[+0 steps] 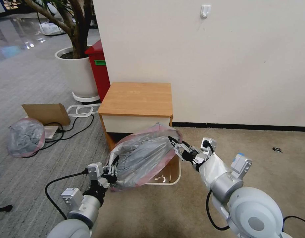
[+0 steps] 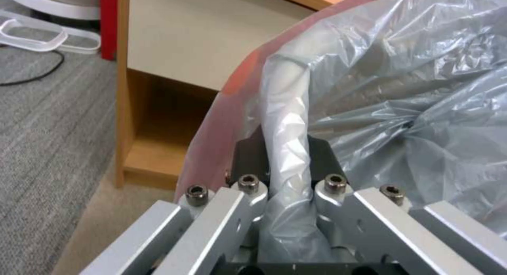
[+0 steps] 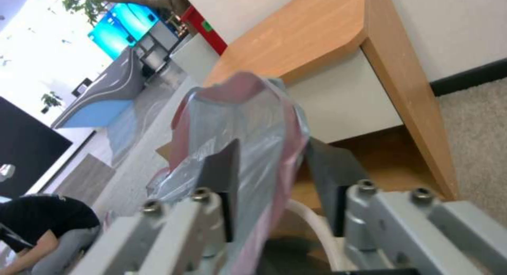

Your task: Pick up the garbage bag from the table and place it over the trash can.

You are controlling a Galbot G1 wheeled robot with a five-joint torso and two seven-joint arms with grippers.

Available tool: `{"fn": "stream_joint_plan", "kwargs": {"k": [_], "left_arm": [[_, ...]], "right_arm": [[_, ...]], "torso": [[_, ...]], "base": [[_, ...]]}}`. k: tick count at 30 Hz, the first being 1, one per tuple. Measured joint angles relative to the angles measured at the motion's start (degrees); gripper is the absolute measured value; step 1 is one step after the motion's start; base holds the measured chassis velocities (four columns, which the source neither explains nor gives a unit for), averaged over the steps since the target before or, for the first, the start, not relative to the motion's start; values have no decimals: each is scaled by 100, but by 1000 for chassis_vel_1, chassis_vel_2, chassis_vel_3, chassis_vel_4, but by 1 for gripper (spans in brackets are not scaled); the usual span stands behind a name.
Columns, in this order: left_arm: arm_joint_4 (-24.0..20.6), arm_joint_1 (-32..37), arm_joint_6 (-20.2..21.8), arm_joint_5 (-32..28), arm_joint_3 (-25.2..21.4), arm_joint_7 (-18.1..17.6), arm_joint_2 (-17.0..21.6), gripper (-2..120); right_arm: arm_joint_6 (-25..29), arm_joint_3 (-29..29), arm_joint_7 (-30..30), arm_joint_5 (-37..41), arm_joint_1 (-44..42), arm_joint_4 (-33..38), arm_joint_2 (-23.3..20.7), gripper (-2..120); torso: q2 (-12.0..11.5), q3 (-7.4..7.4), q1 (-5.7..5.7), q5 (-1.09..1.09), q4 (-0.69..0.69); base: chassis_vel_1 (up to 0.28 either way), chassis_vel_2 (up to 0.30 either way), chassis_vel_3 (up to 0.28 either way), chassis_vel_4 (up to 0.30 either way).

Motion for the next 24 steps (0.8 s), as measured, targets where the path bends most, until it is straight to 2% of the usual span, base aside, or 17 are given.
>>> {"fn": "stream_joint_plan", "kwargs": {"k": [1, 9, 16, 24], "left_arm": [[0, 0, 0, 0, 0, 0, 0, 6], [0, 17, 0, 25, -2, 0, -50, 6], [32, 7, 0, 30, -4, -4, -99, 6], [62, -32, 3, -71, -68, -15, -111, 6]], "right_arm": [[0, 0, 0, 0, 0, 0, 0, 28], [-11, 2, -46, -41, 3, 13, -18, 0], [-82, 147, 159, 37, -248, 354, -287, 0], [-421, 314, 836, 495, -652, 391, -676, 0]], "torso": [[0, 0, 0, 0, 0], [0, 0, 0, 0, 1], [0, 0, 0, 0, 1], [0, 0, 0, 1, 0]], "base": [[0, 0, 0, 0], [0, 0, 0, 0], [0, 0, 0, 0], [0, 0, 0, 0]]}}
